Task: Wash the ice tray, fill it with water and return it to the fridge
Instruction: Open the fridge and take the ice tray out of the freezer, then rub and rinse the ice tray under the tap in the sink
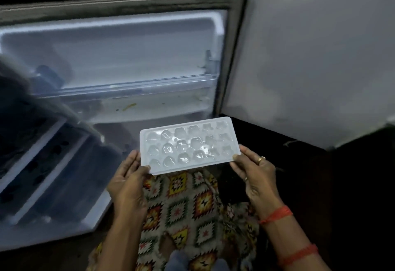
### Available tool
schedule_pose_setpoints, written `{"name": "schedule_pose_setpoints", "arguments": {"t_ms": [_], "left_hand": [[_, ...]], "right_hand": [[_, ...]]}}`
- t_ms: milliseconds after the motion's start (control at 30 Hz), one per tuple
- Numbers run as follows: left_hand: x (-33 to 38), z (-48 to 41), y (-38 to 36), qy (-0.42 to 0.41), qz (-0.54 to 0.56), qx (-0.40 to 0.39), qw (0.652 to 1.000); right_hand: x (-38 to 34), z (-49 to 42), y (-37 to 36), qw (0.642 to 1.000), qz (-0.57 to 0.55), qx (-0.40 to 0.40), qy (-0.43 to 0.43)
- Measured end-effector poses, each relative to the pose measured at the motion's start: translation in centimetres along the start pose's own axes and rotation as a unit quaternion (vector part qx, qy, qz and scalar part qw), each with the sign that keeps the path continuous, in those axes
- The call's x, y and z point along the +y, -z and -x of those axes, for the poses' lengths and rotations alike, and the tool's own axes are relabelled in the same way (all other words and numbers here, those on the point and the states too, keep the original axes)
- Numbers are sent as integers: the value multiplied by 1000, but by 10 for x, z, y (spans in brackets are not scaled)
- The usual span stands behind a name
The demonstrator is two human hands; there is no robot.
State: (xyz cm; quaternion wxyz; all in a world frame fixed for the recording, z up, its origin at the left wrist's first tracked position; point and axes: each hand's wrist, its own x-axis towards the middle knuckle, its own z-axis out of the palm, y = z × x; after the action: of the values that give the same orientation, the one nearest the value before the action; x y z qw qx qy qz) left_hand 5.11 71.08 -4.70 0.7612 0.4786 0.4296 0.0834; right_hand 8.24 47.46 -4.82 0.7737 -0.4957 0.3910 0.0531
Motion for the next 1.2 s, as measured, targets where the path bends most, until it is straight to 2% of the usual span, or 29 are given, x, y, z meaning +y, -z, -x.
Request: {"name": "schedule_pose_setpoints", "arguments": {"t_ms": [233,600,867,1200], "left_hand": [[-33,36,-106,2,-66,-104,992],[-117,139,-256,6,-145,-264,953],[-189,220,-334,27,-217,-374,901],[-266,313,-397,90,-312,-506,799]], "right_hand": [[-51,-20,96,992,-87,84,31],[-127,-22,269,961,-187,187,84],[-150,2,389,923,-256,264,117],[-137,46,498,850,-337,372,161]]}}
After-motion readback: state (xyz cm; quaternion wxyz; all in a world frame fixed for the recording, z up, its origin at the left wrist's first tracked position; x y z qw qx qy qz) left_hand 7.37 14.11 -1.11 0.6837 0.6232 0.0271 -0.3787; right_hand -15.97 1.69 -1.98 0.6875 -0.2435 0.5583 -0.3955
